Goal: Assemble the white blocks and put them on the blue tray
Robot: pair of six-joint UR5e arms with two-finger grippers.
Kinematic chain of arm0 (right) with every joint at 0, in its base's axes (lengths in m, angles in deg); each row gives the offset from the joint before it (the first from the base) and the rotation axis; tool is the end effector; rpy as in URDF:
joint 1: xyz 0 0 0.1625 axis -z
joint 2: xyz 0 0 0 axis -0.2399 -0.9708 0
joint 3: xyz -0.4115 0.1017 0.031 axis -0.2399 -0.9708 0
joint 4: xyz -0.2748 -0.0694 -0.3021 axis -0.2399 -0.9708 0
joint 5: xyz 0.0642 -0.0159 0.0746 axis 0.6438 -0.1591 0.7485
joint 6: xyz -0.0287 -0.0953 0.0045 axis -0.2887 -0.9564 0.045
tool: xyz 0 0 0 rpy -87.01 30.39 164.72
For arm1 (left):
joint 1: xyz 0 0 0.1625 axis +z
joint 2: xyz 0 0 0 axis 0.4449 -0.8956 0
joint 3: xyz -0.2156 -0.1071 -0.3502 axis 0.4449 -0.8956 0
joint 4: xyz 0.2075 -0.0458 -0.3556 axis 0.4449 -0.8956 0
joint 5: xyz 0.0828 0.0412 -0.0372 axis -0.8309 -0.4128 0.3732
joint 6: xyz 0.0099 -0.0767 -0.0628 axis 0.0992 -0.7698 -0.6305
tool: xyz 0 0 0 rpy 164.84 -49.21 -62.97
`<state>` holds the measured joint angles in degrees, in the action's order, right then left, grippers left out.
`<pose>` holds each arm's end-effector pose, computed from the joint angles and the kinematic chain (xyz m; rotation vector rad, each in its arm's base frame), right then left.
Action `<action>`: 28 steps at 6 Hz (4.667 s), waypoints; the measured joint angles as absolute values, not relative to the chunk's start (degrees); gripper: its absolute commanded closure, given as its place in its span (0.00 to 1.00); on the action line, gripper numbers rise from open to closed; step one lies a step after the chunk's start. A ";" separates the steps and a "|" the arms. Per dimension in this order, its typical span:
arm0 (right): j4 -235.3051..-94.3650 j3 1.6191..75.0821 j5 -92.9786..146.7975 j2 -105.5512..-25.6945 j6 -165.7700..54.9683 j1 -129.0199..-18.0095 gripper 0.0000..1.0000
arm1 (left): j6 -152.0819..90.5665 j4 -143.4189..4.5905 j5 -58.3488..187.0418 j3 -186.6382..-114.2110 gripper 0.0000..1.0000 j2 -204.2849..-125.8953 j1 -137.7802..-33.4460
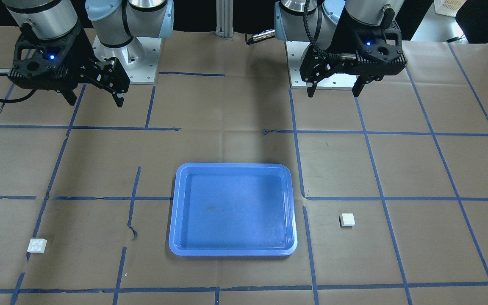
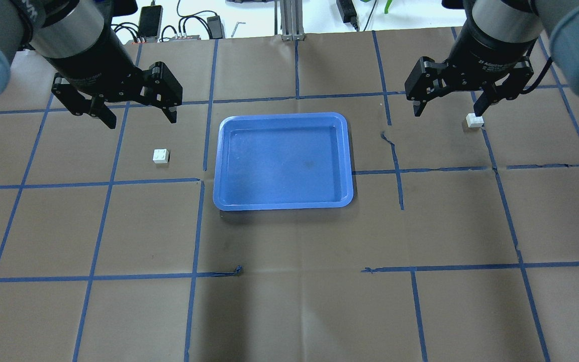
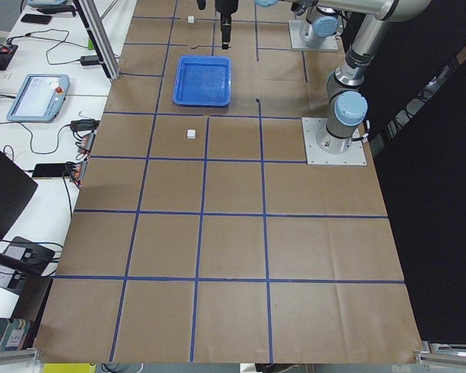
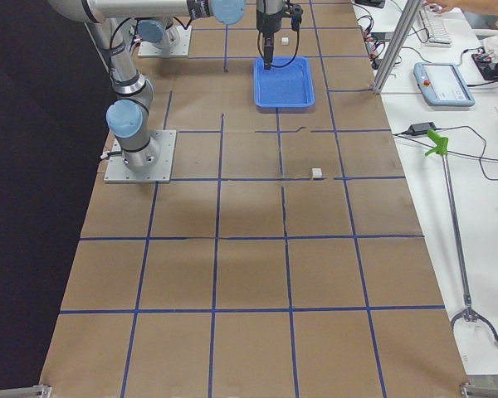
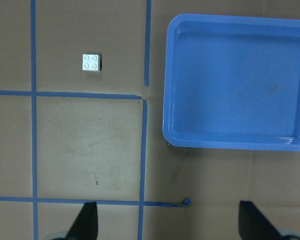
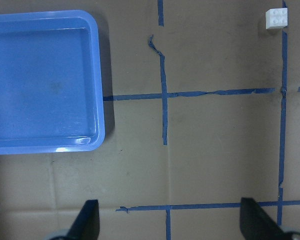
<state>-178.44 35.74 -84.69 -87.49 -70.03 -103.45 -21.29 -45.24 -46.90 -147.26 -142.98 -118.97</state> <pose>0.1322 -0.4834 0.5002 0.0619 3.1155 -0.0465 -0.1549 -0.4699 0.5243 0.0740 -3.1319 0.0705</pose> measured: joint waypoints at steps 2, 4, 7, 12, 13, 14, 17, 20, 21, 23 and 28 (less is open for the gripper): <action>-178.22 35.74 -84.68 -87.48 -70.11 -103.44 0.00 | -21.28 -45.27 -46.86 -147.26 0.01 -142.95 -118.96; -178.38 35.86 -84.64 -87.43 -74.39 -103.31 0.00 | -21.22 -45.42 -46.84 -147.26 0.01 -142.95 -118.90; -178.62 36.08 -84.54 -87.33 -91.80 -100.43 0.00 | -21.21 -45.48 -46.86 -147.39 0.01 -142.91 -118.94; -181.07 33.17 -84.19 -80.70 -157.13 -87.94 0.00 | -15.04 -45.31 -46.61 -147.52 0.01 -146.74 -112.11; -180.98 29.48 -84.02 -76.97 -170.55 -85.33 0.00 | -10.91 -42.23 -46.61 -148.20 0.01 -150.75 -109.35; -180.63 24.90 -83.89 -72.63 -180.62 -84.04 0.00 | -9.13 -36.72 -46.59 -149.89 0.01 -154.69 -107.89; -180.28 19.75 -82.23 -66.62 -189.41 -82.94 0.00 | -4.59 -15.90 -46.47 -157.33 0.03 -164.87 -106.45; -180.31 19.70 -66.65 -59.12 -194.12 -75.65 0.00 | -2.20 -8.17 -46.35 -159.68 0.07 -172.80 -106.15; -180.59 19.67 -60.77 -55.37 -196.56 -73.65 0.01 | -2.16 -7.90 -46.58 -159.27 0.25 -174.39 -106.07; -181.24 19.66 -53.02 -48.63 -199.04 -72.20 0.01 | -2.17 -7.83 -46.57 -159.21 0.78 -175.02 -105.64; -182.22 20.35 -50.29 -40.86 -203.68 -72.07 0.01 | -6.88 -13.23 -47.50 -155.33 1.00 -172.02 -107.61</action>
<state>-182.22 20.35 -50.29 -40.86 -203.68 -72.07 -6.88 -13.23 -47.50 -155.33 -172.02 -107.61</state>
